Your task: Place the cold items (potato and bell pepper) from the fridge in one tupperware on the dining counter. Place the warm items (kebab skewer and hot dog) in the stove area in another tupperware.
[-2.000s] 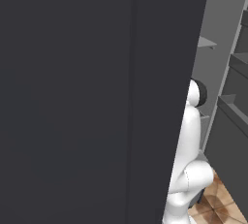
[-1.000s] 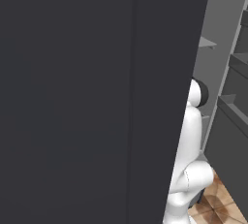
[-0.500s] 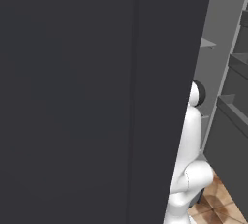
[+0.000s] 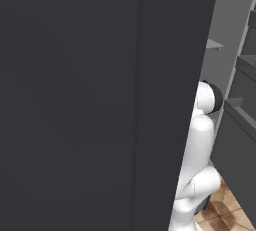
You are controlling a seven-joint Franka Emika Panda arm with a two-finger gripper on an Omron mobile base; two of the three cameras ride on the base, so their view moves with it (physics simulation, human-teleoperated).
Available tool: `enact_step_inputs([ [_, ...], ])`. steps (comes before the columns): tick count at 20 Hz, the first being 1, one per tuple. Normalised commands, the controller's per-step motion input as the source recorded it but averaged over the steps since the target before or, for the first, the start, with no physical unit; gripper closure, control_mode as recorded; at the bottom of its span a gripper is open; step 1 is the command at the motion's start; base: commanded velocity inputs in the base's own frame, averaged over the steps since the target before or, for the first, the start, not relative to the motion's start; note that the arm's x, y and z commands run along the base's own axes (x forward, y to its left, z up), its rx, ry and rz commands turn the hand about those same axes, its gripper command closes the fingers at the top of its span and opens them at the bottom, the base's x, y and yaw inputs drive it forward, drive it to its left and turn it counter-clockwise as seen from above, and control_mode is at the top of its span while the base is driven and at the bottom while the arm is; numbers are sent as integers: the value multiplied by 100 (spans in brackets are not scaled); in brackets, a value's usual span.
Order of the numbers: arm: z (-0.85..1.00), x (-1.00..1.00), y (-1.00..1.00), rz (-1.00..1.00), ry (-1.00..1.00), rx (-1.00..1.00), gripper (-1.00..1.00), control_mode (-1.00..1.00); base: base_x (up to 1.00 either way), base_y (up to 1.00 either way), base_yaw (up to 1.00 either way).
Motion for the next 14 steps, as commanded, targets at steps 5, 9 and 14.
enact_step_inputs([
  [5, 10, -100, -49, -10, -54, 46, 100, -100, 0, 0, 0],
  [9, 78, -100, 0, -15, -24, 13, 100, -100, 0, 0, 0],
  [14, 100, -100, 0, -12, -1, -10, 100, -100, 0, 0, 0],
])
